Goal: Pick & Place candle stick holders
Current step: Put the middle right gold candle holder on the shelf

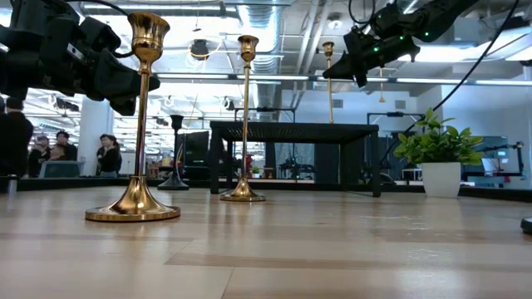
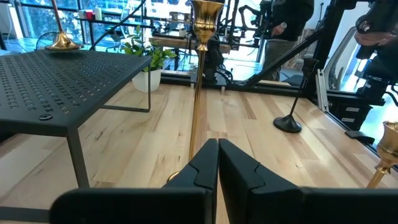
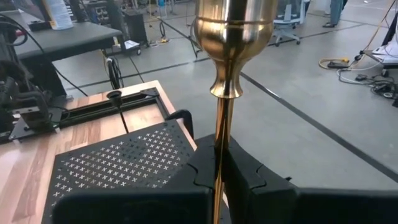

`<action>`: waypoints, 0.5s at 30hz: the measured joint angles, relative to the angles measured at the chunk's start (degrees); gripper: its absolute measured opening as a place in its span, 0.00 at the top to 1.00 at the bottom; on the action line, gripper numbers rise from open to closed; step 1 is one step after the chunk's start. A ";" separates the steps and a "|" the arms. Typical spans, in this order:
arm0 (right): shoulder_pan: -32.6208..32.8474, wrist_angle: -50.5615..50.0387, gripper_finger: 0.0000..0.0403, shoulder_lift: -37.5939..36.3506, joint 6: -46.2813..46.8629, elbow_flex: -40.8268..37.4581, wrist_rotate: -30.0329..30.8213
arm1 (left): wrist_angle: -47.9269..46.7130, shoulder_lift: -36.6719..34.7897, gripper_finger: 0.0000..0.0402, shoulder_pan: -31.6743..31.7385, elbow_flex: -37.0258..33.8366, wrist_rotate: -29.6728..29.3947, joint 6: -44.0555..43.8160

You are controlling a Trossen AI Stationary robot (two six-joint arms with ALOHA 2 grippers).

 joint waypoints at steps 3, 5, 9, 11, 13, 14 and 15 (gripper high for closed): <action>0.15 0.09 1.00 0.00 -0.27 0.00 0.90 | -0.02 0.02 0.97 -0.02 0.00 0.00 0.00; 0.22 0.24 1.00 0.00 -0.28 0.00 0.92 | -0.01 0.00 0.97 0.00 -0.02 0.00 0.00; 0.24 0.66 1.00 0.00 -0.31 0.00 0.89 | -0.01 0.01 0.97 -0.02 -0.02 0.00 0.00; 0.43 0.91 1.00 0.00 -0.33 0.00 0.90 | 0.00 0.00 0.97 -0.01 0.00 0.00 0.00; 0.59 1.25 1.00 0.00 -0.33 0.00 0.88 | -0.02 0.00 0.97 0.00 0.00 0.00 0.00; 0.61 1.33 1.00 0.00 -0.31 0.00 0.87 | -0.01 0.00 0.97 -0.02 0.00 0.00 0.02; 0.71 1.32 1.00 0.00 -0.31 0.00 0.87 | 0.00 0.01 0.97 -0.01 -0.01 0.00 0.00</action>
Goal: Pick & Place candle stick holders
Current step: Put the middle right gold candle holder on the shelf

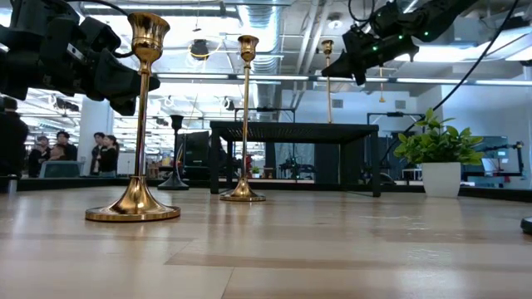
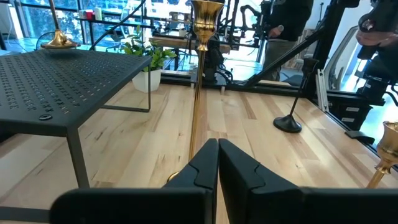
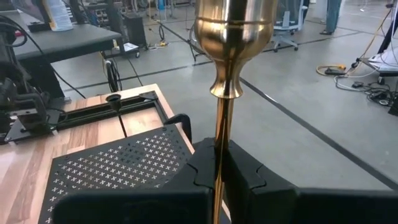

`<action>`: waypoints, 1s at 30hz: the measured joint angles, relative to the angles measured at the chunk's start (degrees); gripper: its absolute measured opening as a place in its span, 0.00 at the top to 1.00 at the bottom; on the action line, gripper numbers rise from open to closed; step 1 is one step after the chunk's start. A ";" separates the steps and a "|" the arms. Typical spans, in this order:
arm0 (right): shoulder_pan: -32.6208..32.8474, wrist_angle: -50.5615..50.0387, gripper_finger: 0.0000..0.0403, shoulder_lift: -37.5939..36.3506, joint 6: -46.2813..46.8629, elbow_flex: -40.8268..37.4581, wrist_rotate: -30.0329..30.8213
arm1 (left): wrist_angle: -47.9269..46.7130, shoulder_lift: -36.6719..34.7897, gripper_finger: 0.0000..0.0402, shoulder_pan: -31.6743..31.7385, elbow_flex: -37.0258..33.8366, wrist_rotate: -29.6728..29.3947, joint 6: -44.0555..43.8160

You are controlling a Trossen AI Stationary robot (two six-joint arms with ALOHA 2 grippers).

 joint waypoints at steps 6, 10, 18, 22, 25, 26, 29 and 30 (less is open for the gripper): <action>1.91 1.81 1.00 2.21 -1.61 -0.16 2.54 | 0.01 0.00 0.97 0.01 0.01 0.00 0.00; 2.64 4.91 1.00 3.76 -1.66 -0.11 2.81 | -0.02 0.00 0.97 0.00 0.00 0.01 0.00; 1.98 3.51 1.00 3.53 -1.68 -0.09 2.82 | -0.02 0.85 0.97 0.01 0.01 0.00 0.00; 1.94 2.80 1.00 3.45 -1.73 0.00 2.79 | -0.02 1.51 0.97 0.01 0.01 0.00 0.00; 1.93 2.62 1.00 3.29 -1.70 0.00 2.78 | -0.01 1.84 0.97 0.00 -0.02 0.01 0.00; 1.88 2.30 1.00 3.11 -1.71 -0.02 2.80 | 0.02 1.84 0.97 0.00 -0.02 0.00 0.00; 1.70 1.80 1.00 2.50 -1.66 -0.11 2.80 | 0.01 1.84 0.97 -0.01 -0.02 0.00 0.00; 1.68 1.40 1.00 2.11 -1.64 -0.18 2.80 | -0.02 1.84 0.97 0.01 -0.02 0.00 0.00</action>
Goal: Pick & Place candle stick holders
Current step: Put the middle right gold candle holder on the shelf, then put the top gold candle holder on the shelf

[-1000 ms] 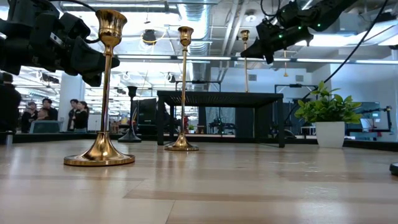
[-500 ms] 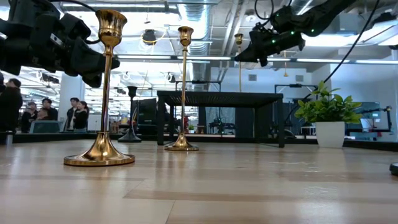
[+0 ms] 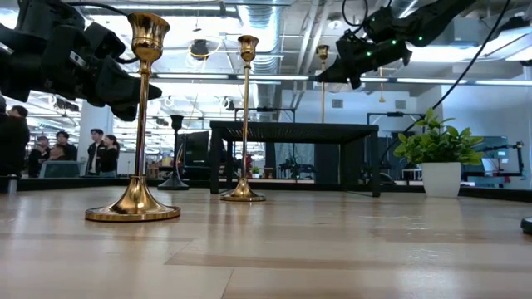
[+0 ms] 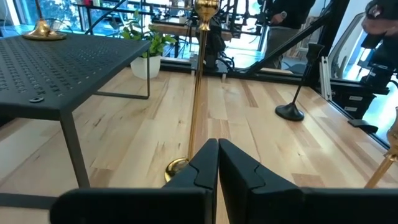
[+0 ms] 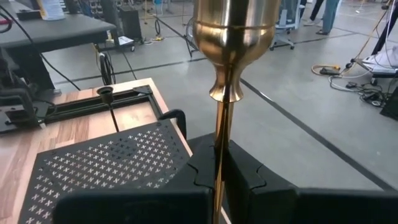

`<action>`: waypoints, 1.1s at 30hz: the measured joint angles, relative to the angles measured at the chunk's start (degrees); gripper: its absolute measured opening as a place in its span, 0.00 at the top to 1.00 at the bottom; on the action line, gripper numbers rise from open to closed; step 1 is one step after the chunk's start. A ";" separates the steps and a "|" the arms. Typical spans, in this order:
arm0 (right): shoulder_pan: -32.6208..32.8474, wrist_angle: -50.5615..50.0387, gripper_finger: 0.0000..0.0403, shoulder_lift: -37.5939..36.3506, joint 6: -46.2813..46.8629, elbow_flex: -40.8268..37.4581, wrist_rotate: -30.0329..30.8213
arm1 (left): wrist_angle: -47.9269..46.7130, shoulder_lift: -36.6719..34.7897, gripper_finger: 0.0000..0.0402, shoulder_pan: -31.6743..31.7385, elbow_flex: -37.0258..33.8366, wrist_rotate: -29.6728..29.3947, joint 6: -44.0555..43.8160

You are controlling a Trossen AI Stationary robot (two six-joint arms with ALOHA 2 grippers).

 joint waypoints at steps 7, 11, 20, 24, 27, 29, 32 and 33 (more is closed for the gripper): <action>-0.02 -1.61 1.00 -2.18 0.09 -0.06 -0.02 | 0.02 -0.02 0.97 -0.02 0.00 0.00 0.00; -0.02 -3.37 1.00 -2.16 -0.35 -0.06 0.00 | 0.02 -0.01 0.97 0.00 0.00 0.00 0.00; 0.02 -4.75 1.00 -2.18 -0.85 -0.02 -0.02 | 0.02 -0.02 0.97 0.00 0.01 0.00 0.00; 0.02 -4.90 0.94 -2.18 -0.86 0.00 -0.02 | 0.02 -0.02 0.97 -0.02 0.02 0.00 0.00; 0.04 -5.24 0.86 -2.18 -0.01 0.00 0.01 | 0.03 -0.02 0.97 -0.02 0.00 0.02 0.00; 0.04 -5.19 0.81 -2.18 -0.01 0.00 0.00 | 0.05 -0.02 0.97 -0.02 0.02 0.00 0.00; 0.04 -5.12 0.73 -2.18 -0.54 0.00 0.03 | 0.02 -0.02 0.97 -0.02 0.00 0.00 0.00; 0.04 -5.12 0.71 -2.18 -0.72 0.00 0.04 | 0.02 -0.02 0.97 0.00 0.00 0.00 0.00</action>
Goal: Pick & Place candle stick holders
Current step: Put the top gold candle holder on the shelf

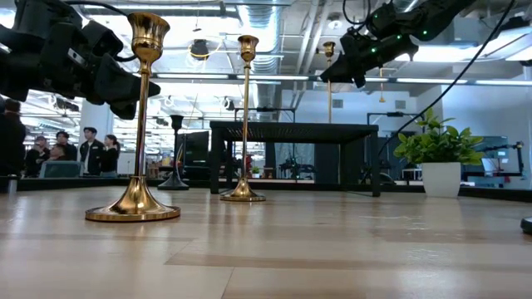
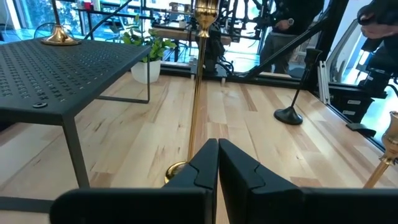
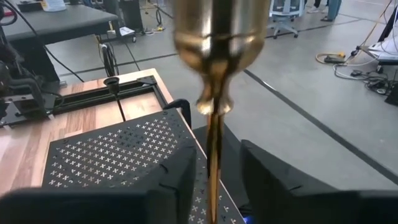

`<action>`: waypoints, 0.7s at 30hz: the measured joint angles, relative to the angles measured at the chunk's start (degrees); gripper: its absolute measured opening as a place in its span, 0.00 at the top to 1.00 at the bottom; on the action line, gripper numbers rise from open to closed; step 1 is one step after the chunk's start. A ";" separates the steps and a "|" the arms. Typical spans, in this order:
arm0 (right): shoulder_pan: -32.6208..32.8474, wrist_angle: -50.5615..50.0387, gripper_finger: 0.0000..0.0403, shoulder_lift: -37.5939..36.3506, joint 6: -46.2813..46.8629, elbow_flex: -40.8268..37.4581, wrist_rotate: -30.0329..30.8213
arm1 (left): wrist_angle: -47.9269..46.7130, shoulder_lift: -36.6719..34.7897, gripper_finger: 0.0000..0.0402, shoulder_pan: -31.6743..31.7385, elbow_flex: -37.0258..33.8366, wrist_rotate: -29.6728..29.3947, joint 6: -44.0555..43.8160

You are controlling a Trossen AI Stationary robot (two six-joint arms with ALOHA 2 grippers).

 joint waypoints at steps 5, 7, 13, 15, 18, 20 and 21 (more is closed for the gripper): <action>-0.10 -0.34 0.55 -0.35 -0.17 0.00 0.04 | 0.00 0.00 0.97 -0.01 0.00 0.00 0.00; -0.47 -1.04 0.49 -1.18 -0.17 0.00 0.04 | 0.00 0.00 0.97 0.00 0.00 0.00 0.00; -1.85 -6.36 0.41 -6.76 -0.20 0.03 0.09 | 0.02 0.00 0.97 -0.02 0.02 0.02 0.00; -2.22 -9.76 0.41 -9.34 -0.32 0.04 0.08 | 0.00 0.00 0.97 0.00 0.02 0.00 0.00; -2.40 -15.48 0.43 -13.49 -0.85 0.07 0.04 | 0.02 0.00 0.97 -0.01 0.00 0.00 0.00; -2.40 -19.03 0.45 -16.27 -0.83 0.07 0.04 | 0.01 0.00 0.97 -0.02 0.00 0.01 0.00; -2.40 -20.73 0.47 -17.60 -0.82 0.07 0.02 | 0.00 0.00 0.97 -0.02 0.00 0.00 0.00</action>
